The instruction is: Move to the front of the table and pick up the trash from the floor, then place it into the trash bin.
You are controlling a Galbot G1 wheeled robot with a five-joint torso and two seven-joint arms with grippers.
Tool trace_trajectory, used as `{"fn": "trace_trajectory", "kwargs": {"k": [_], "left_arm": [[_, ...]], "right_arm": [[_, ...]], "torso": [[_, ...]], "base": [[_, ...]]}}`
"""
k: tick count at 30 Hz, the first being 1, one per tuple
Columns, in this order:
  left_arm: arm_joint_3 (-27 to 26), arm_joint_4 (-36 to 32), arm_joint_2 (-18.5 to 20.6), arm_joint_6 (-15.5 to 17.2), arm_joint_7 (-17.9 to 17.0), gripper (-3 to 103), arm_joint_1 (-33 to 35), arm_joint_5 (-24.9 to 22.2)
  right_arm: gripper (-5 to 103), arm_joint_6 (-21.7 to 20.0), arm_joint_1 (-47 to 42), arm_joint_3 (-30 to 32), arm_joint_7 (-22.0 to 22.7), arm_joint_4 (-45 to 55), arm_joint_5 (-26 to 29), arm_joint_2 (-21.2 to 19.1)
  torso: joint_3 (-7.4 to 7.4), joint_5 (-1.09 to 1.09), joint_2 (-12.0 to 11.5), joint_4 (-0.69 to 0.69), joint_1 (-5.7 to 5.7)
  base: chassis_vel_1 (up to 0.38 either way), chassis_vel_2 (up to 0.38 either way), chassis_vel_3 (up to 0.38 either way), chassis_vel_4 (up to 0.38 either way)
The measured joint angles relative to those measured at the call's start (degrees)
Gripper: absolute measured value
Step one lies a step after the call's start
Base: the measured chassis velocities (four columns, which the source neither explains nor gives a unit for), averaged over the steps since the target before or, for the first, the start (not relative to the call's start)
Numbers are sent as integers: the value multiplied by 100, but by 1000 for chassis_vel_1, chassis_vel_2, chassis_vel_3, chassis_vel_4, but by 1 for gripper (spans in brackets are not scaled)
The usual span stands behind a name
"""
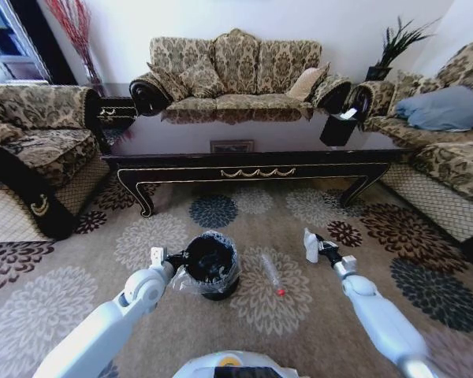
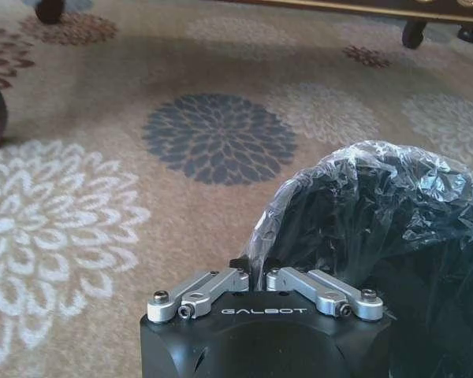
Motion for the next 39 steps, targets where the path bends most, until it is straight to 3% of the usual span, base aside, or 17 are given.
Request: {"fn": "trace_trajectory", "kwargs": {"k": [4, 9, 15, 21, 29, 39], "left_arm": [[117, 21, -50, 44, -85, 4, -101, -55], [141, -7, -138, 128, -261, 4, -46, 24], [434, 113, -275, 170, -452, 4, -266, 30], [668, 108, -396, 184, -616, 4, -489, -38], [1087, 82, -528, 232, -910, 4, -957, -177], [2029, 199, -961, 388, -1281, 4, -1426, -105]], "right_arm": [[0, -171, -486, 163, 197, 1101, 195, -208], [0, -480, -823, 166, 555, 2961, 418, -610], [0, -662, -1104, 298, 889, 4074, 576, -949], [0, -886, -1453, 335, 1159, 5246, 619, -1166], [0, -1000, -1977, 350, 1151, 5901, 480, -1158], [0, -777, -2625, 293, 944, 5853, -41, -706]], "torso": [[1, -1, 0, -9, 0], [0, -1, 0, 4, 1], [1, -1, 0, -6, 1], [1, -1, 0, 0, 1], [0, 0, 0, -3, 1], [1, 1, 0, -5, 1]], "base": [[0, 0, 0, 0], [0, 0, 0, 0], [0, 0, 0, 0], [0, 0, 0, 0], [0, 0, 0, 0], [0, 0, 0, 0]]}}
